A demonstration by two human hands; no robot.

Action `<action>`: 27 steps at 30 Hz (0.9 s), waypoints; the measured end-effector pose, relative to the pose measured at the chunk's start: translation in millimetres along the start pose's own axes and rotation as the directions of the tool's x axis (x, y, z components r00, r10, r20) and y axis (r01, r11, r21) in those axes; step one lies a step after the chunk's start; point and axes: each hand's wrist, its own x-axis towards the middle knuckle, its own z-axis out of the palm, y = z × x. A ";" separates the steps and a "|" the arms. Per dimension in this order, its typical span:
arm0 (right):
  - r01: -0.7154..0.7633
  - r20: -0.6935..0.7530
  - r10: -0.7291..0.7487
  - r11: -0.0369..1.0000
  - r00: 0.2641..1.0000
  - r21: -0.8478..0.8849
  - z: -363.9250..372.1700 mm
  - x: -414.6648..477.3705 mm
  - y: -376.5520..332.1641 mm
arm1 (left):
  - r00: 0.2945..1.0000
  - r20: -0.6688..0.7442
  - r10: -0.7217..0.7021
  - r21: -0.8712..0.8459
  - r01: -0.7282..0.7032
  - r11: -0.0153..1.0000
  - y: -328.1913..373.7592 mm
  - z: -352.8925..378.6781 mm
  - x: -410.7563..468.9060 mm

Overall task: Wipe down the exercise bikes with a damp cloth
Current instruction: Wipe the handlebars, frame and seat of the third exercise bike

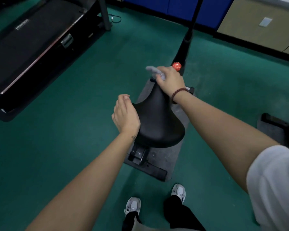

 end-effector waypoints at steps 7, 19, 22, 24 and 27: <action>-0.405 -0.005 0.471 0.764 0.882 0.502 1.4 -31.8 7.0 | 0.999 -0.025 0.035 0.004 -0.034 0.999 -5.0 -2.3 -4.9; -0.497 0.223 0.472 0.865 0.853 0.068 -39.2 -148.8 0.1 | 0.910 0.236 0.341 0.320 -0.405 0.857 -1.4 -8.7 -20.2; -0.544 0.347 0.533 0.836 0.772 -0.072 -58.5 -169.1 13.6 | 0.802 0.379 0.462 0.311 -0.580 0.752 6.9 -6.1 -32.1; -0.519 0.488 0.571 0.816 0.660 -0.253 -76.5 -180.3 33.5 | 0.719 0.464 0.517 0.269 -0.671 0.691 22.6 4.1 -38.9; -0.513 0.476 0.605 0.795 0.638 -0.323 -112.2 -191.3 66.9 | 0.601 0.587 0.542 0.129 -0.731 0.671 59.4 31.2 -57.8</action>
